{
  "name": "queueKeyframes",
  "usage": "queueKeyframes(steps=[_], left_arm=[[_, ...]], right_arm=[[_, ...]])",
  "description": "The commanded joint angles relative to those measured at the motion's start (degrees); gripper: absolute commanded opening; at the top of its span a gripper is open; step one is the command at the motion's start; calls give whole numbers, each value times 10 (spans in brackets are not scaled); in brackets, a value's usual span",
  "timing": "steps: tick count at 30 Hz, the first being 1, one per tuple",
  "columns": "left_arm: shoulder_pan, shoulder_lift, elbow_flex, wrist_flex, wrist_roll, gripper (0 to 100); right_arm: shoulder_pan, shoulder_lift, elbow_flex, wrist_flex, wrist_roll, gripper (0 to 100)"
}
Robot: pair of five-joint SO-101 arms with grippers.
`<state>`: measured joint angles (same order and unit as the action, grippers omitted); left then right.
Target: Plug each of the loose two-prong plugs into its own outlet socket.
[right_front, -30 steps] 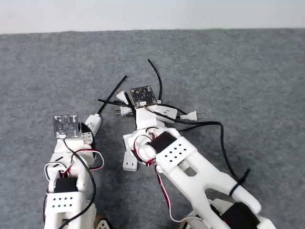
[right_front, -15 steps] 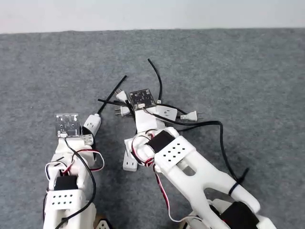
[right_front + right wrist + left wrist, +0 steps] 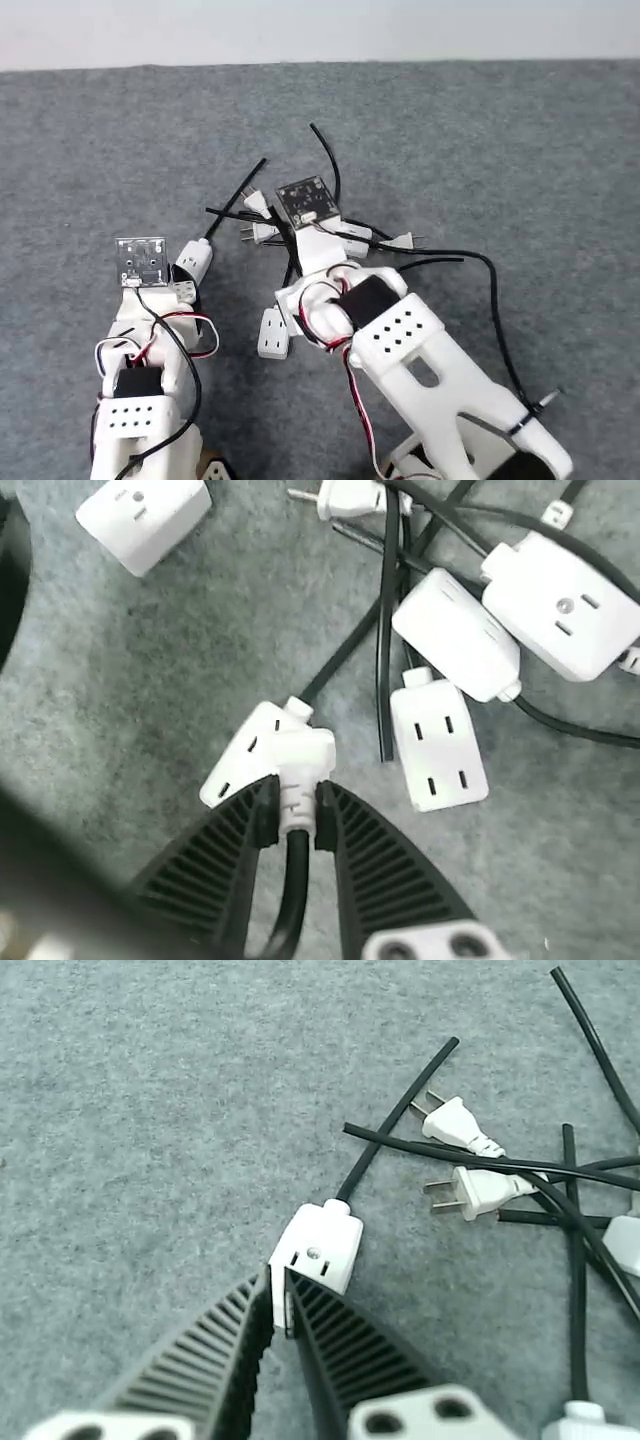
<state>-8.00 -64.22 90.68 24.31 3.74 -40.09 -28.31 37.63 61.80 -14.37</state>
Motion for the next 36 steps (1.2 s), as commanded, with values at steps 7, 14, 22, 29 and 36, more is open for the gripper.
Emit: queueKeyframes(steps=[7, 14, 22, 29, 36], left_arm=[[0, 0, -30, -11, 6, 13], [0, 2, -30, -11, 6, 13], [0, 3, -30, -11, 4, 13], [0, 3, -29, -11, 2, 13], [0, 3, -29, -11, 2, 13]], right_arm=[[-1, 175, -215, 133, -26, 9], [-13, 229, -331, 218, -54, 9], [-38, 275, -381, 232, -106, 9], [-76, 355, -380, 222, -132, 10], [-73, 364, -378, 222, -132, 10]])
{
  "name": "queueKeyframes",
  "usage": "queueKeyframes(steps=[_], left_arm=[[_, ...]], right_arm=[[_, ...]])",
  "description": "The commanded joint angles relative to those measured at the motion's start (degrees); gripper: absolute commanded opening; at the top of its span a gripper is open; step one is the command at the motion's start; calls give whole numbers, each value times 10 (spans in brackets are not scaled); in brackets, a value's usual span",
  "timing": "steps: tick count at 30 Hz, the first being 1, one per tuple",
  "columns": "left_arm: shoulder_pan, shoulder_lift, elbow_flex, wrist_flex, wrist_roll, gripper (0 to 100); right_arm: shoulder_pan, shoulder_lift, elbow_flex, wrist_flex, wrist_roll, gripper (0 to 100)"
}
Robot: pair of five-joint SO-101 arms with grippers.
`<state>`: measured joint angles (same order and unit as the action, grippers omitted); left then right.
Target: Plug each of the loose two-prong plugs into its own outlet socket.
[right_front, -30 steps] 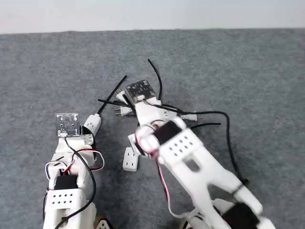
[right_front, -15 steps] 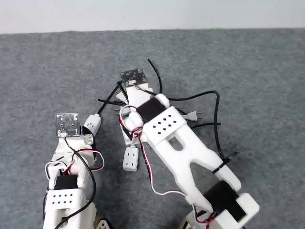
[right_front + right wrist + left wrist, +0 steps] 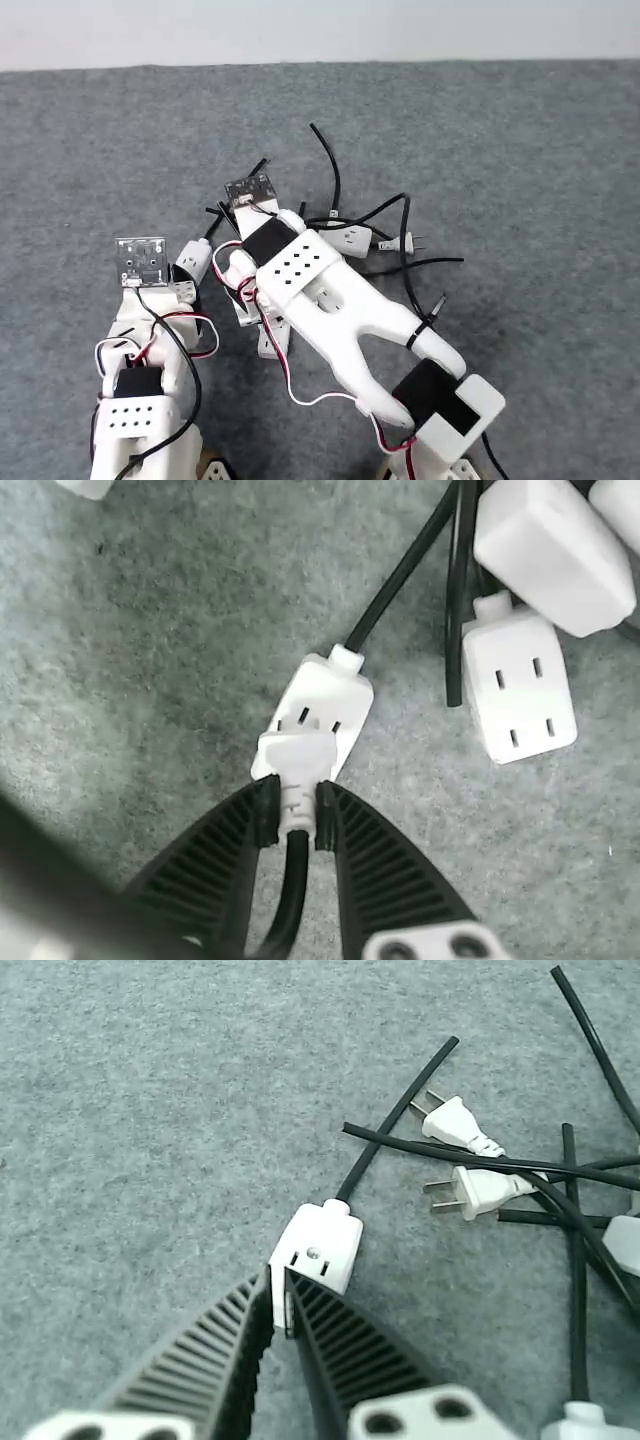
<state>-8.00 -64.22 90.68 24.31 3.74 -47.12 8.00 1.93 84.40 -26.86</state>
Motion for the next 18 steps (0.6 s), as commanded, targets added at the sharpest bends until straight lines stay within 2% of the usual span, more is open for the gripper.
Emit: queueKeyframes(steps=[1, 18], left_arm=[[0, 3, -29, -11, 2, 13], [0, 3, -29, -11, 2, 13]], right_arm=[[-2, 0, -21, -3, -7, 10], [26, 1, 11, -2, -3, 20]])
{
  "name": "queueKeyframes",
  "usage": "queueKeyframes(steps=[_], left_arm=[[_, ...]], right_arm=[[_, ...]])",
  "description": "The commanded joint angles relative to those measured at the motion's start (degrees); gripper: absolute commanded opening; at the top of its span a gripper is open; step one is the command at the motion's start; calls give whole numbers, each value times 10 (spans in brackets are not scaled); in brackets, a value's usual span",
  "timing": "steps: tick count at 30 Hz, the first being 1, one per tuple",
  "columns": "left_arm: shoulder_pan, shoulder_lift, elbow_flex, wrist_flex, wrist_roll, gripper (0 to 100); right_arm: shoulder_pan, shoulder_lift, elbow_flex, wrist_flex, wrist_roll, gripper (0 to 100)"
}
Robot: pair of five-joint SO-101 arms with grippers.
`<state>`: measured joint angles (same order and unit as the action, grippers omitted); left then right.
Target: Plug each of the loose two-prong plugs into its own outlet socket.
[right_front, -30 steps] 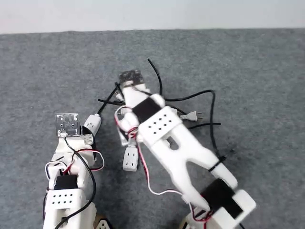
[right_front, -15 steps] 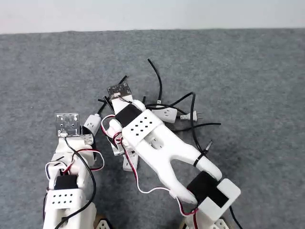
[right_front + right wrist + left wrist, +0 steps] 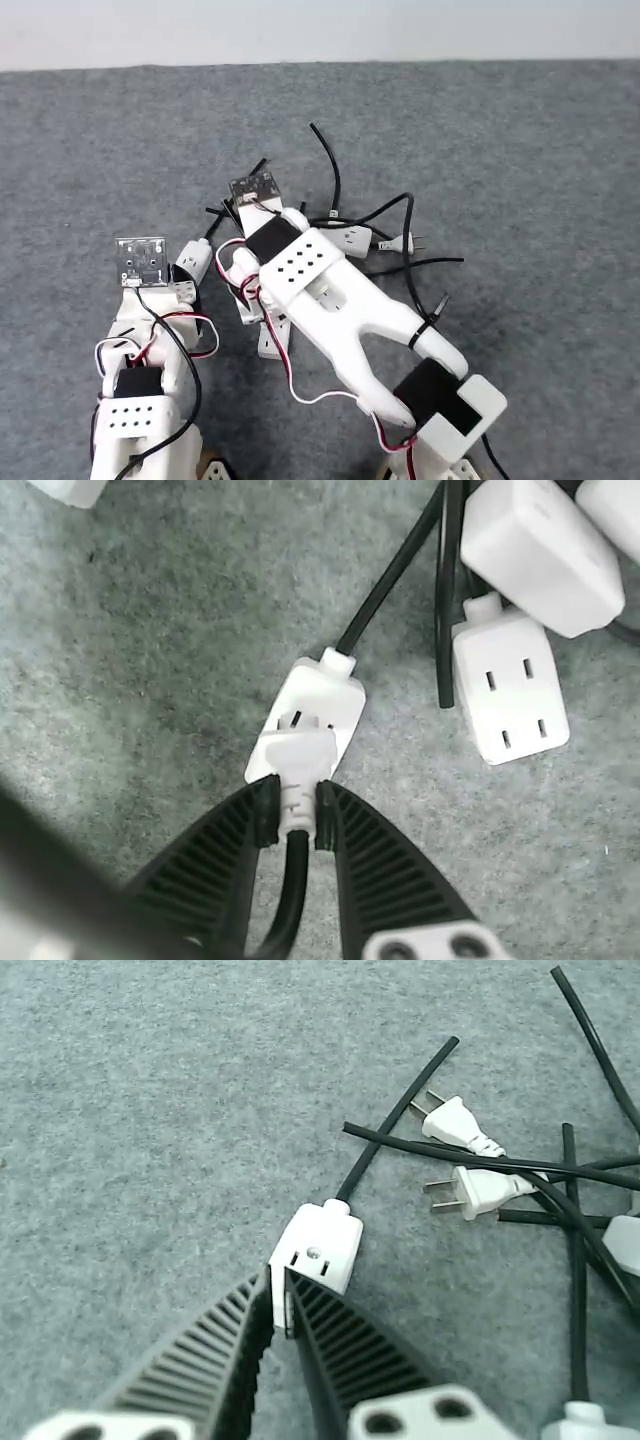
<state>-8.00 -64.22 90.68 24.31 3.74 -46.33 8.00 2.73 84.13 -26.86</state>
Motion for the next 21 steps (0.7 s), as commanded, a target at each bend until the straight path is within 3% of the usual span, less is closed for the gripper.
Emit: queueKeyframes(steps=[1, 15, 21], left_arm=[[-1, 3, -29, -11, 2, 13], [-1, 3, -29, -11, 2, 13], [-4, 3, -29, -11, 2, 13]], right_arm=[[25, 1, 4, 1, -2, 23], [22, -13, 27, -7, 51, 8], [98, -73, 19, 49, 142, 8]])
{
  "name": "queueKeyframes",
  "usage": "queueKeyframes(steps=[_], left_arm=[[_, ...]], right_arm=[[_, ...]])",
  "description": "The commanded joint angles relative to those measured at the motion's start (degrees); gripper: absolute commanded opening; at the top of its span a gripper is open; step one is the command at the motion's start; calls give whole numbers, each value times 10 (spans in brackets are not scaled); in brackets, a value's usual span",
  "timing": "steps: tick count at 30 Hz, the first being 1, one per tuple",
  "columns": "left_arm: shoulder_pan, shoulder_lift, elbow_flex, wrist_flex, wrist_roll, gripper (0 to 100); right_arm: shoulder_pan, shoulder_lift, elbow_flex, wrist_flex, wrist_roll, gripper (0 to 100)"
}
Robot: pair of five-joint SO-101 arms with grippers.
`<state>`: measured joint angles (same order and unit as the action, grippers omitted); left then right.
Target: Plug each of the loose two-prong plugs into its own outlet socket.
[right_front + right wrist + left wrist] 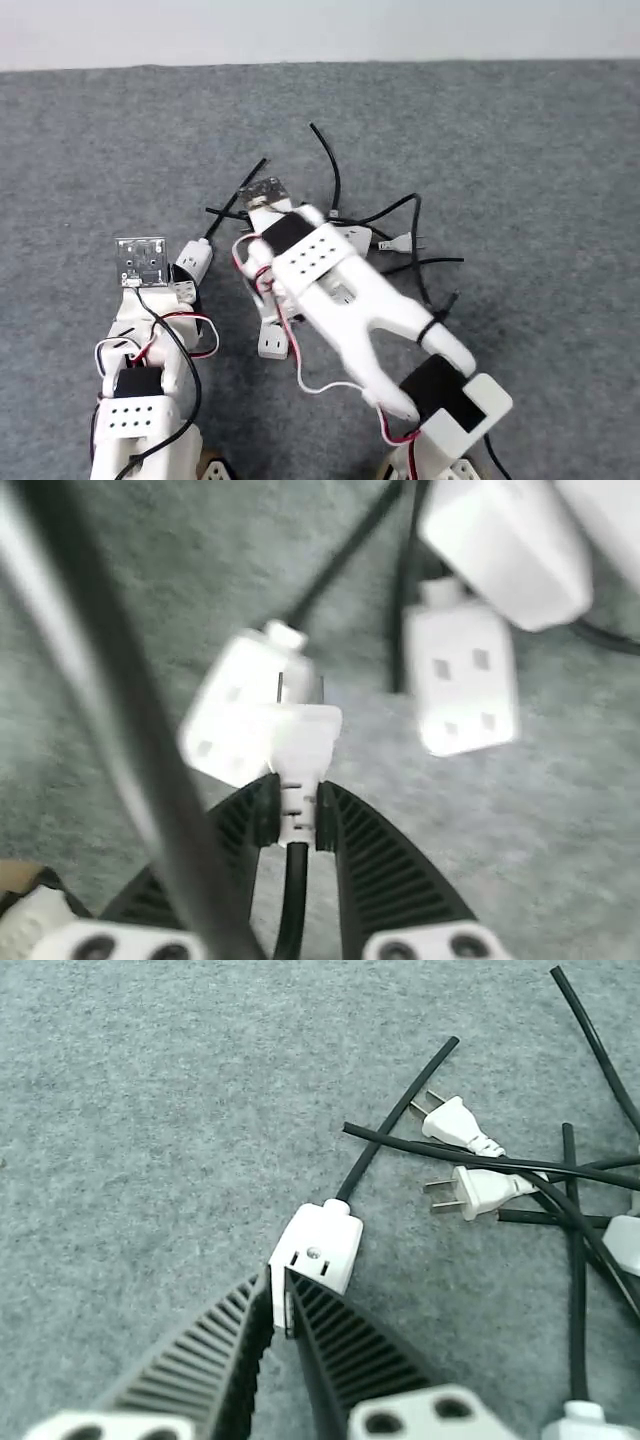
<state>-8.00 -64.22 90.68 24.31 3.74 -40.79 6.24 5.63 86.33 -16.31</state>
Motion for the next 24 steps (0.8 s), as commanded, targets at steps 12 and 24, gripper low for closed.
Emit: queueKeyframes(steps=[12, 24], left_arm=[[-5, 1, -28, -8, 1, 13], [-3, 2, -28, -7, 1, 13]], right_arm=[[205, -137, 56, 170, 271, 7], [400, -131, 181, 170, 380, 7]])
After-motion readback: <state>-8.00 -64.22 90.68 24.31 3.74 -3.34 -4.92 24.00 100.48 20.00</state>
